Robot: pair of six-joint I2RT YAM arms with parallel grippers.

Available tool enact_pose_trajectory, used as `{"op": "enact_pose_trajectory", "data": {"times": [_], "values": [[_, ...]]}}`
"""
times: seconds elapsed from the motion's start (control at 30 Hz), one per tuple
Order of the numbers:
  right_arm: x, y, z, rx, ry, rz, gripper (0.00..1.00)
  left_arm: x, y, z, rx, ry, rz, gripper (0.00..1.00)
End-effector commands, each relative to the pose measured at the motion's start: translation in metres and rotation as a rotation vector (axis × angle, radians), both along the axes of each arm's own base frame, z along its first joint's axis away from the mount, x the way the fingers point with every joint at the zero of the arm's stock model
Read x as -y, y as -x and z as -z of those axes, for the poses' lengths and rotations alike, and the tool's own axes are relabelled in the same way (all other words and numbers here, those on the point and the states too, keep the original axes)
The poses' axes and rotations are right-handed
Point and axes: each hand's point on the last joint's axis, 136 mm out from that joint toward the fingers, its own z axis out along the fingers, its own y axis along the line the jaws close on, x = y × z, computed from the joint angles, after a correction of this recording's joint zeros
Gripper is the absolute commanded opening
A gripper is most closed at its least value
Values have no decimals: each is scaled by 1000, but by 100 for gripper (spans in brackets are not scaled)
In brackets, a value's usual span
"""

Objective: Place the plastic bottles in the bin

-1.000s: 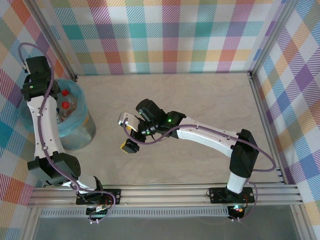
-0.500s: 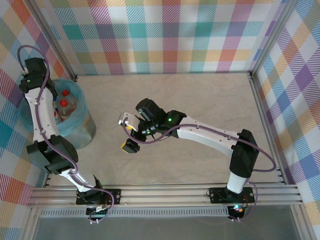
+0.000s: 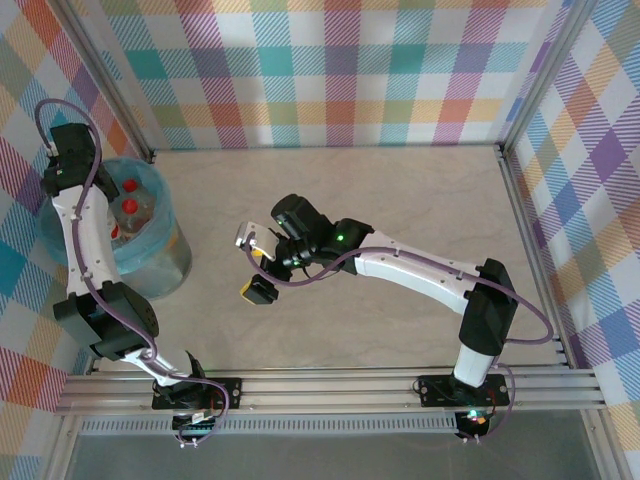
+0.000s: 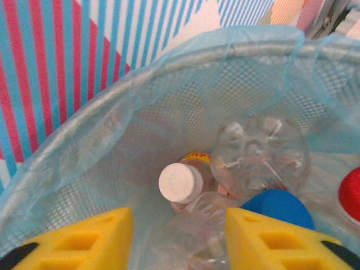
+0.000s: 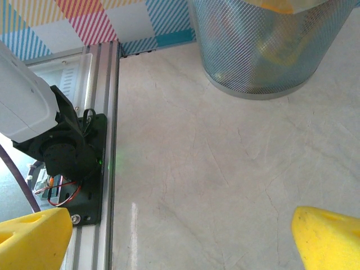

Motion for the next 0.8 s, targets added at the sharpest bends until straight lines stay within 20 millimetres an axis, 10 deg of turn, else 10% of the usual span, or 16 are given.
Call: {"op": "enact_pose_trajectory", "data": {"times": [0.0, 0.1, 0.37, 0.6, 0.77], "values": [[-7, 5, -6, -9, -15, -22, 100, 10, 18, -49, 109, -27, 9, 34], [-8, 4, -5, -13, -14, -20, 100, 13, 31, -81, 176, -83, 10, 19], [-9, 5, -4, -26, -9, -20, 100, 15, 46, -111, 202, -151, 18, 16], [-5, 5, -2, -33, 4, -11, 100, 18, 33, -91, 127, -113, 66, 63], [-6, 5, -1, -40, 4, -11, 100, 21, 34, -94, 139, -119, 59, 70]]}}
